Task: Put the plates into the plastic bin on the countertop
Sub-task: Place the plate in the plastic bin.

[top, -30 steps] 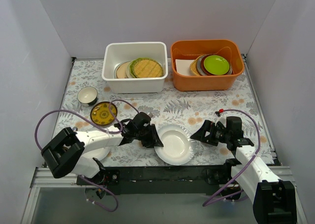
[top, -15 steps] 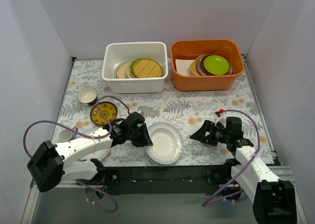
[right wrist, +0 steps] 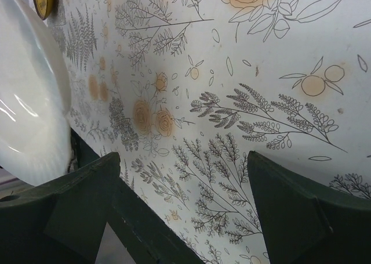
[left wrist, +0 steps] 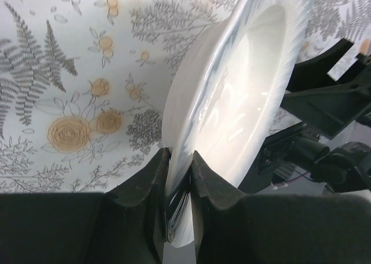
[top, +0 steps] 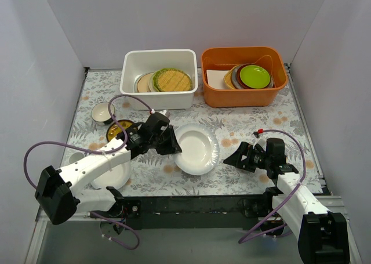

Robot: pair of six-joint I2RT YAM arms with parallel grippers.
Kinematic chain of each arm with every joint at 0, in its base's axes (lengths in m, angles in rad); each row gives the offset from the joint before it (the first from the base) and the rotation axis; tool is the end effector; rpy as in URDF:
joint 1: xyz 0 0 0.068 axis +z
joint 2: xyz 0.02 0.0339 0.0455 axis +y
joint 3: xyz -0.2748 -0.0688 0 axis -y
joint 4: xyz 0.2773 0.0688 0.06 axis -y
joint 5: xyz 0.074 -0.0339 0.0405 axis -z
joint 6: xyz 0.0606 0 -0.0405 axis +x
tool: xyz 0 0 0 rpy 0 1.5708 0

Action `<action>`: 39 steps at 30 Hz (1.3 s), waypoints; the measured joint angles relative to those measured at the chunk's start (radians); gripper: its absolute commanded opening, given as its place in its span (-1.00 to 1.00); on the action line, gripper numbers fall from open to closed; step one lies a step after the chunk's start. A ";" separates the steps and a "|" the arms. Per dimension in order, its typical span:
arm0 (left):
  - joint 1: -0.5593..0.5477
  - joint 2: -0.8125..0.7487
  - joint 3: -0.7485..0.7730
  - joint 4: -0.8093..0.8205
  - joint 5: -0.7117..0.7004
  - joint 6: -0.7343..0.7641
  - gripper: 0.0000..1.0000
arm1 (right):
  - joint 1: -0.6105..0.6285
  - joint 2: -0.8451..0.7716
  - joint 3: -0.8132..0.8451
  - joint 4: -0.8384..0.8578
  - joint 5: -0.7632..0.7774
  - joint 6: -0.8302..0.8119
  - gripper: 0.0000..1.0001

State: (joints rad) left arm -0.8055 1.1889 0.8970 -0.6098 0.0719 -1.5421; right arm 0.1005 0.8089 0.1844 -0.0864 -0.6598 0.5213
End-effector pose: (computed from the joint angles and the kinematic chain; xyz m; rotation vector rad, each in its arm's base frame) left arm 0.1935 -0.2077 0.2407 -0.9746 2.6226 -0.9358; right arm 0.1781 0.0553 0.1193 0.1272 2.3243 1.0722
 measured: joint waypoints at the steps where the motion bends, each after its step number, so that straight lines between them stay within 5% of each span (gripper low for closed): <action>1: 0.014 0.011 0.024 -0.002 0.004 0.011 -1.00 | 0.000 0.000 -0.002 0.002 0.000 0.000 0.96; 22: 0.330 0.364 0.679 -0.113 0.163 0.234 -1.00 | 0.000 0.020 -0.004 0.028 -0.014 0.000 0.96; 39: 0.620 0.604 0.853 -0.043 0.370 0.195 -1.00 | 0.000 0.055 -0.004 0.061 -0.031 -0.001 0.96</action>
State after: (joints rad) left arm -0.1852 1.7931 1.7496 -0.6533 0.4419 -1.3476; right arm 0.1005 0.8635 0.1802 -0.0257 -0.6903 0.5201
